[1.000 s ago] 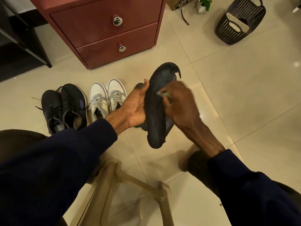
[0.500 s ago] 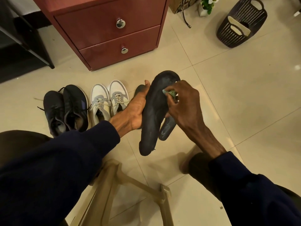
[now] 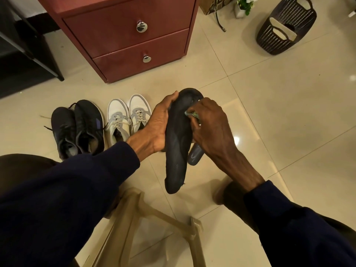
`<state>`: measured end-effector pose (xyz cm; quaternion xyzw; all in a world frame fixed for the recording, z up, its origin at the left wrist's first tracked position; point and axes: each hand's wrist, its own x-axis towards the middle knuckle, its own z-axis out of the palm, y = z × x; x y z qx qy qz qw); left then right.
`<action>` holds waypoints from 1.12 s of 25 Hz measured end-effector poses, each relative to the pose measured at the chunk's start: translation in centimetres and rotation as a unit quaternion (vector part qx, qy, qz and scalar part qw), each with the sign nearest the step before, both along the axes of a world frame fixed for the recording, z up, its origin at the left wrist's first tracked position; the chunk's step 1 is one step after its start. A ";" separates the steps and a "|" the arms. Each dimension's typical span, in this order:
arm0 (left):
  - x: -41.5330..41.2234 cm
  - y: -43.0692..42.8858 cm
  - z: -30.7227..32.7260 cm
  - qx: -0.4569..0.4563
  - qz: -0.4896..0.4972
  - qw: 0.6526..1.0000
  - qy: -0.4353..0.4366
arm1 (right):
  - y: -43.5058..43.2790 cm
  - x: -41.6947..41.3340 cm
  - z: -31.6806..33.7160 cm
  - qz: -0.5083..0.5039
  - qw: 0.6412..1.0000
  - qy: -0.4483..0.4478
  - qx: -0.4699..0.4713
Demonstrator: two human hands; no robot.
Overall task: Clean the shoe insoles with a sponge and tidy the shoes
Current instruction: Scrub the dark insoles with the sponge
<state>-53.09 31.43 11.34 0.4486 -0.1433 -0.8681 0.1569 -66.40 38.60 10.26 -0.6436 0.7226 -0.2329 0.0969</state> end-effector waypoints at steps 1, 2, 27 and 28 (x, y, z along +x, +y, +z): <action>0.0 0.0 -0.1 -0.002 0.001 1.000 -0.009 | 0.0 0.6 0.3 0.001 1.000 -0.019 -0.014; 0.0 -0.1 -0.1 -0.002 0.005 1.000 -0.008 | 0.1 1.5 0.7 0.009 0.999 -0.048 -0.020; 0.1 0.7 -1.2 0.006 -0.008 1.000 -0.020 | -1.4 1.2 1.4 0.023 0.997 -0.074 0.001; 0.2 0.8 -1.1 0.006 -0.012 1.000 -0.019 | -1.6 0.7 1.5 0.006 0.998 -0.066 0.006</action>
